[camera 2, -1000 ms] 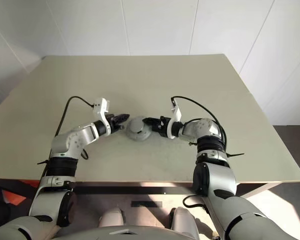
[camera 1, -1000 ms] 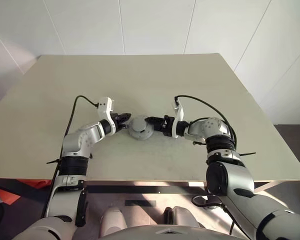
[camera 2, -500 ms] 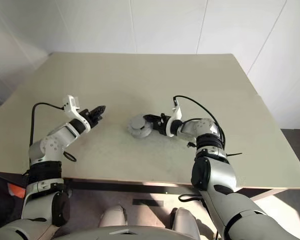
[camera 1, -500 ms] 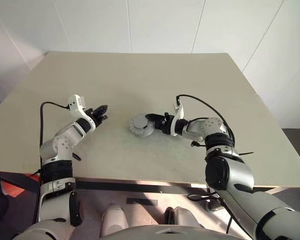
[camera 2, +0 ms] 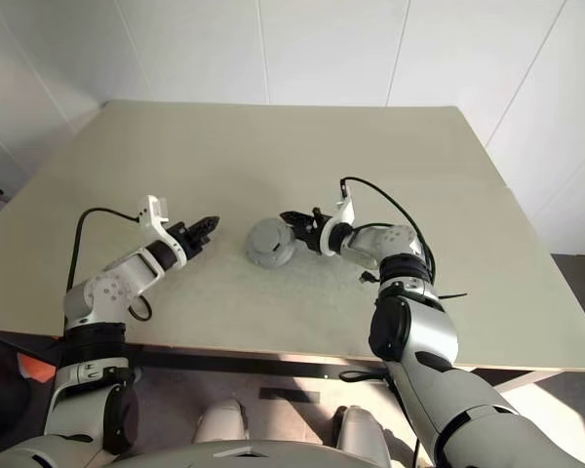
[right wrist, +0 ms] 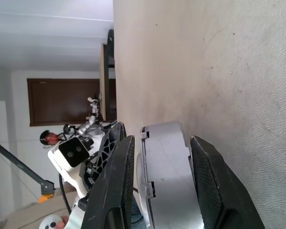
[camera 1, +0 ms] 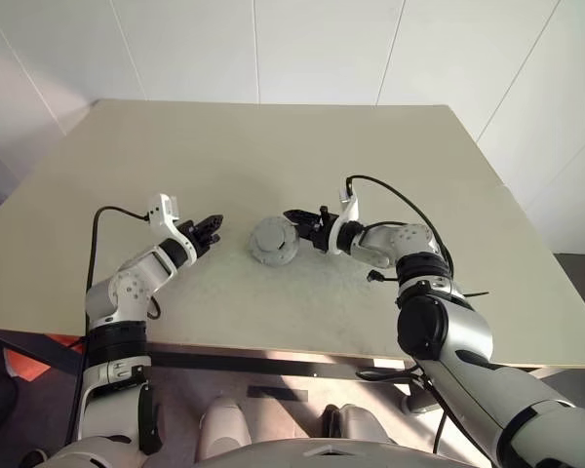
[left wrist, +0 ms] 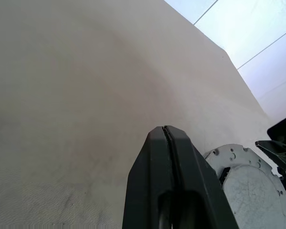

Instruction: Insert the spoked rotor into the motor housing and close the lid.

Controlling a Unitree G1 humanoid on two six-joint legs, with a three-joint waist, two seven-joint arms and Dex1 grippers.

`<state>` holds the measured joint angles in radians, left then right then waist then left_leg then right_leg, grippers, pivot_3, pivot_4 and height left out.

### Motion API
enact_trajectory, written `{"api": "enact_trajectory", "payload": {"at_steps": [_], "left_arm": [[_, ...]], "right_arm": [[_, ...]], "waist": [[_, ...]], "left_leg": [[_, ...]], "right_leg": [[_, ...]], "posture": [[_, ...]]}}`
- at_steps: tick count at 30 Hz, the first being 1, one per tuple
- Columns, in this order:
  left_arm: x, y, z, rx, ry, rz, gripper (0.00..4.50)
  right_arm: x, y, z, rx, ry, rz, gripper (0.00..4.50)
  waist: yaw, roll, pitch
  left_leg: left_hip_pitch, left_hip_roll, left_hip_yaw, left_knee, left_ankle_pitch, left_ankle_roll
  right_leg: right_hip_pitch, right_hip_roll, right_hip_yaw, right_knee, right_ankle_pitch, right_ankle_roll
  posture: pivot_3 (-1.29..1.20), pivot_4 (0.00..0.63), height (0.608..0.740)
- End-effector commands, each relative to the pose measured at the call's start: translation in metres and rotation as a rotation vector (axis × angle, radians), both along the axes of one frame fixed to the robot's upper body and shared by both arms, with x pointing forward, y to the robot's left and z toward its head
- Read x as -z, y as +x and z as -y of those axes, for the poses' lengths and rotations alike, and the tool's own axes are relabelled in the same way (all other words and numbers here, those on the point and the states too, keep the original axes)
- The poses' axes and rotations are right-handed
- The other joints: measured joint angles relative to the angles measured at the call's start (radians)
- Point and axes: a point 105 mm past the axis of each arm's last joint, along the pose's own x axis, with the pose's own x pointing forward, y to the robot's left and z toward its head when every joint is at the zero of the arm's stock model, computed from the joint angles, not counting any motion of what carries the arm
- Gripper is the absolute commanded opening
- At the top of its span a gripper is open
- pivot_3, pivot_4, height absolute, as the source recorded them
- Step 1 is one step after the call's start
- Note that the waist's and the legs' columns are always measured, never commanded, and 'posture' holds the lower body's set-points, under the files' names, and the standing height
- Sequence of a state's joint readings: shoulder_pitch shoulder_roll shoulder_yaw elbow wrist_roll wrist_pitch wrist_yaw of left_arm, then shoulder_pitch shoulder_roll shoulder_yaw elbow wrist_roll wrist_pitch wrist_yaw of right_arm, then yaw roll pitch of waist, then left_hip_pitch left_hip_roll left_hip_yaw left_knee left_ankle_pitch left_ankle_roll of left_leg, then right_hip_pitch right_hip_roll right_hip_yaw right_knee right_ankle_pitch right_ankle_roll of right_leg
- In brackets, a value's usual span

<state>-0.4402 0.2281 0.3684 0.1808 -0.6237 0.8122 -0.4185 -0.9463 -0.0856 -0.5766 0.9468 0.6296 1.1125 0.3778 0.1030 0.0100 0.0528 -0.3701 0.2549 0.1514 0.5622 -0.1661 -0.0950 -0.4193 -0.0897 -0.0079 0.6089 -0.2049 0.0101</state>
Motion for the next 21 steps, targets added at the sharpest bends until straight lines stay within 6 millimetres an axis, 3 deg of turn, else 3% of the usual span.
{"api": "enact_trajectory", "payload": {"at_steps": [1,15,19,21], "left_arm": [[-0.018,0.002,-0.003,-0.003,0.01,0.061,0.0],[-0.015,0.004,-0.013,-0.031,0.054,0.055,0.0],[-0.015,0.006,-0.016,-0.039,0.062,0.053,0.0],[-0.015,0.006,-0.017,-0.043,0.065,0.053,0.0]], "right_arm": [[-0.016,0.003,-0.002,-0.027,0.001,0.08,2.03],[-0.011,-0.02,-0.011,-0.201,-0.042,0.163,2.03],[-0.012,-0.021,-0.011,-0.209,-0.03,0.167,1.2],[-0.011,-0.02,-0.01,-0.211,-0.042,0.168,1.17]], "waist": [[-0.001,0.0,0.0],[-0.001,0.0,0.0],[-0.001,0.0,0.0],[-0.001,0.0,0.0]], "left_leg": [[0.0,0.0,0.0,0.0,0.0,0.0],[0.0,0.0,0.0,0.001,0.0,0.0],[0.0,0.0,0.0,0.001,0.0,0.0],[0.0,0.0,0.0,0.001,0.0,0.0]], "right_leg": [[0.0,0.0,0.0,0.0,0.0,0.0],[0.0,0.0,0.0,0.0,0.0,0.0],[0.0,0.0,0.0,0.001,0.0,0.0],[0.0,0.0,0.0,0.001,0.0,0.0]], "posture": [[0.0,0.0,0.74],[0.0,0.0,0.74],[0.0,0.0,0.74],[0.0,0.0,0.74]]}}
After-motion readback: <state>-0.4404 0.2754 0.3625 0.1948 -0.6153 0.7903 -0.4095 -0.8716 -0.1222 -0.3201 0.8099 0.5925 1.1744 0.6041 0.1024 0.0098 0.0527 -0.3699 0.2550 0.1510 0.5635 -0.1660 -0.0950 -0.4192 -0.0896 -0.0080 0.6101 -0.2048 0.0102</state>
